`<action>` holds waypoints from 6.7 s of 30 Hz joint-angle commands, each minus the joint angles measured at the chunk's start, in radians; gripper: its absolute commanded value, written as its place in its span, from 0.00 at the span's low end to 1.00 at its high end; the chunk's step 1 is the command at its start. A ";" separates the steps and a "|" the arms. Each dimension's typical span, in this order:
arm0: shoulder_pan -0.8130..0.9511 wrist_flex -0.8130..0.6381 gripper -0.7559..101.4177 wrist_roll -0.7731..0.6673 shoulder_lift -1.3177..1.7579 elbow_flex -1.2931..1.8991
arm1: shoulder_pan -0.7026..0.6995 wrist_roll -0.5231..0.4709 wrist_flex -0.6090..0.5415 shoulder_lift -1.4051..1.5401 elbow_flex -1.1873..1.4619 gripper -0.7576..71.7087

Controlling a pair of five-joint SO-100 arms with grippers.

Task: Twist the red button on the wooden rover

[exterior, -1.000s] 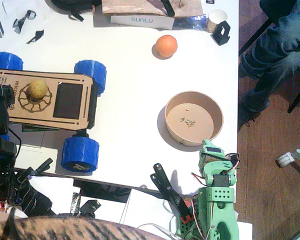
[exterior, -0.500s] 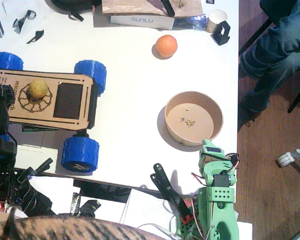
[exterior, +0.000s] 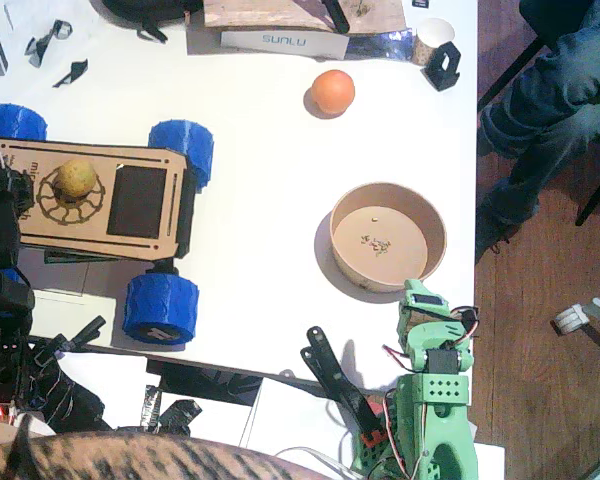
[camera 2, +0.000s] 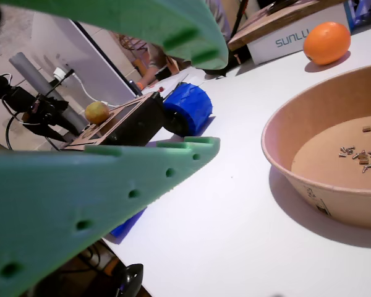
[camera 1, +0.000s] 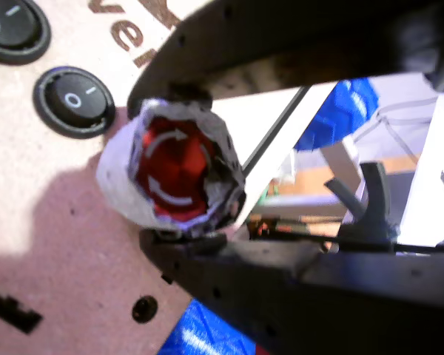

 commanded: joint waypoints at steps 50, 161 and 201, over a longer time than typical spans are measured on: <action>0.225 0.201 0.01 0.449 0.006 -0.049 | 0.008 0.009 -0.006 0.000 -0.005 0.15; 0.273 0.692 0.01 0.204 0.660 -0.152 | 0.008 0.009 -0.006 0.000 -0.005 0.15; -0.385 0.795 0.01 -0.686 1.529 -0.155 | 0.008 0.009 -0.006 0.000 -0.005 0.15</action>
